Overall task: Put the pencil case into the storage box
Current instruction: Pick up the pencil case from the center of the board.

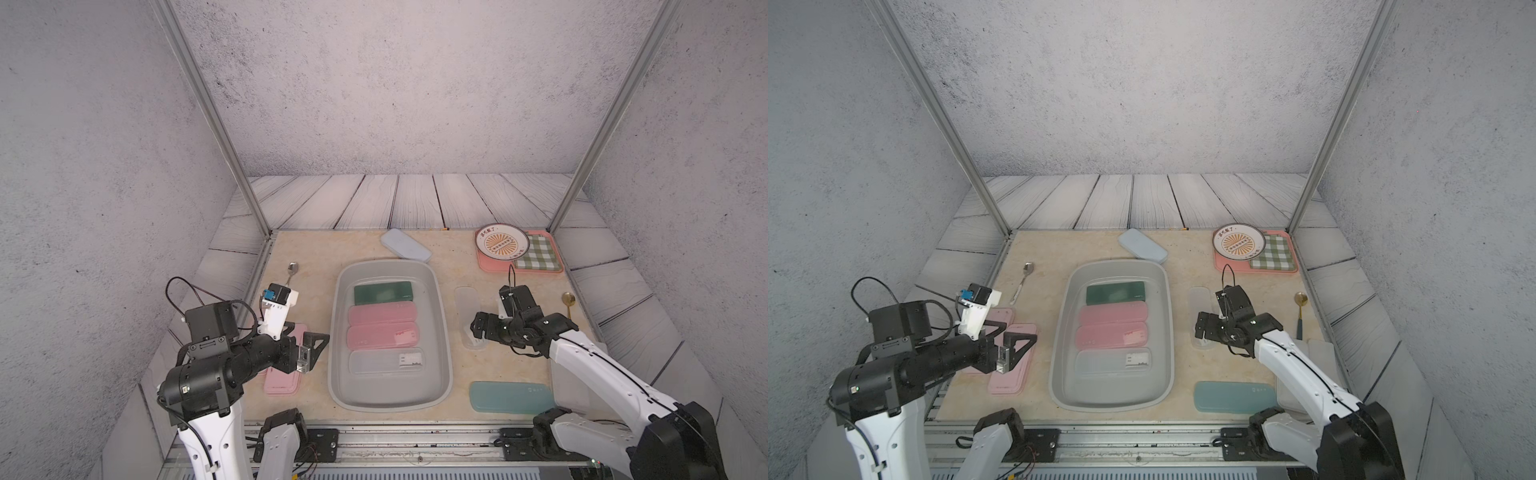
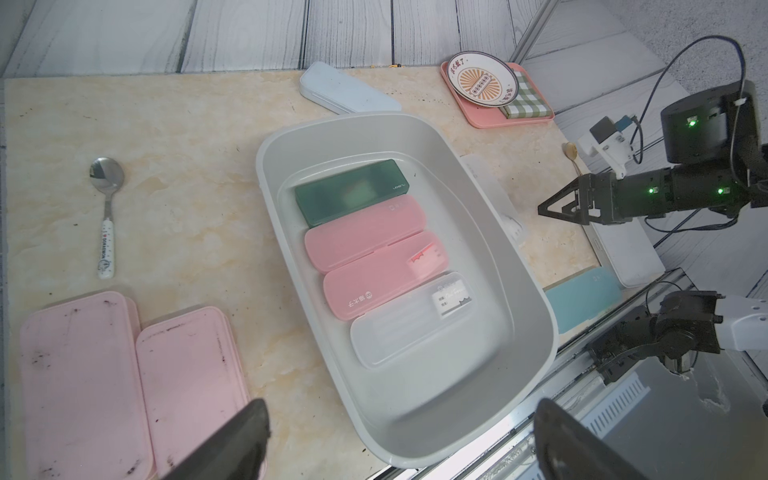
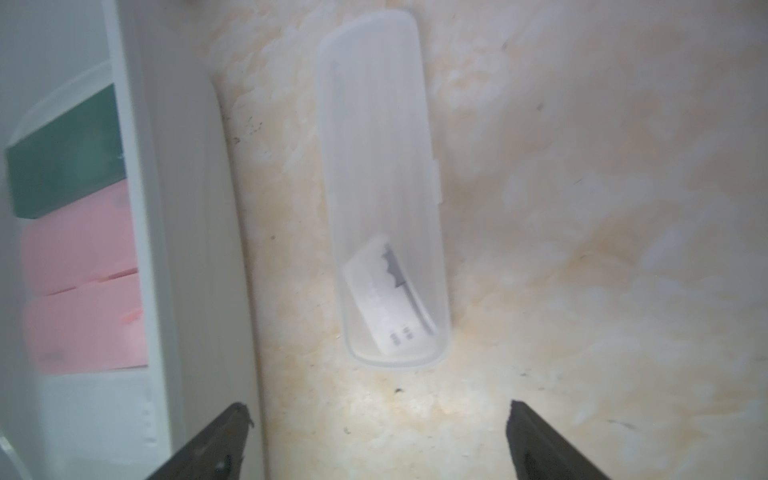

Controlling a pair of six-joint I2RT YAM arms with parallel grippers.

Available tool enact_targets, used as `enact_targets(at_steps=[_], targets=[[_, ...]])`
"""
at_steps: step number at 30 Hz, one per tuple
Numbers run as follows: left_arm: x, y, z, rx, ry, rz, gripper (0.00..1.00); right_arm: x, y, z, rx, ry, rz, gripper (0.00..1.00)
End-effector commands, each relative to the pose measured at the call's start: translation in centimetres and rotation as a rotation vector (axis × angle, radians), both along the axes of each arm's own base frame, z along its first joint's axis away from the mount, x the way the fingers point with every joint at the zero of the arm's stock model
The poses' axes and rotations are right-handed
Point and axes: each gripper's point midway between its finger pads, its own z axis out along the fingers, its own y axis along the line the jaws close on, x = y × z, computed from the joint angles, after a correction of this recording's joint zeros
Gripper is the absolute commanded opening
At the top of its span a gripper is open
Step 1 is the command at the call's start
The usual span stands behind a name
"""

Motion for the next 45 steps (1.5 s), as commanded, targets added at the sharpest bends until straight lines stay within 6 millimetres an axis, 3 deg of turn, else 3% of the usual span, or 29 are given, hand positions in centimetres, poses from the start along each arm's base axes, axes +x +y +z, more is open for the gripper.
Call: enact_targets(at_steps=[1,5,8,12,16,20,24,28,31,36,45], targets=[[0.1,0.0,-0.1,-0.008,0.000,0.006,1.00,2.0,-2.6,-1.2,-0.258,0.049,0.068,0.93],[0.4,0.1,-0.4,-0.012,0.019,0.009,1.00,4.0,-0.3,-4.1,-0.260,0.208,0.171,0.88],[0.7,0.2,-0.5,-0.013,0.030,0.010,1.00,5.1,-0.1,-5.9,-0.282,0.251,0.168,0.90],[0.8,0.3,-0.6,-0.012,0.033,0.015,1.00,5.3,0.2,-7.4,-0.299,0.289,0.179,0.99],[0.9,0.4,-0.7,-0.007,0.032,0.019,1.00,5.0,0.8,-8.7,-0.273,0.315,0.199,0.99],[0.9,0.5,-0.8,-0.005,0.032,0.021,1.00,4.8,1.9,-8.8,-0.243,0.306,0.204,0.99],[1.0,0.6,-0.9,-0.005,0.038,0.024,1.00,5.0,3.0,-7.3,-0.188,0.254,0.193,0.96],[1.0,0.6,-0.8,0.000,0.033,0.029,1.00,5.5,2.5,-6.2,-0.204,0.224,0.140,0.94],[1.0,0.7,-0.9,0.001,0.032,0.033,1.00,5.7,2.0,-7.1,-0.238,0.242,0.110,0.94],[1.1,0.7,-0.9,0.000,0.036,0.032,1.00,5.6,3.0,-8.7,-0.188,0.277,0.110,0.93],[1.1,0.7,-0.9,0.001,0.037,0.034,1.00,5.5,2.8,-10.0,-0.206,0.293,0.104,0.87]])
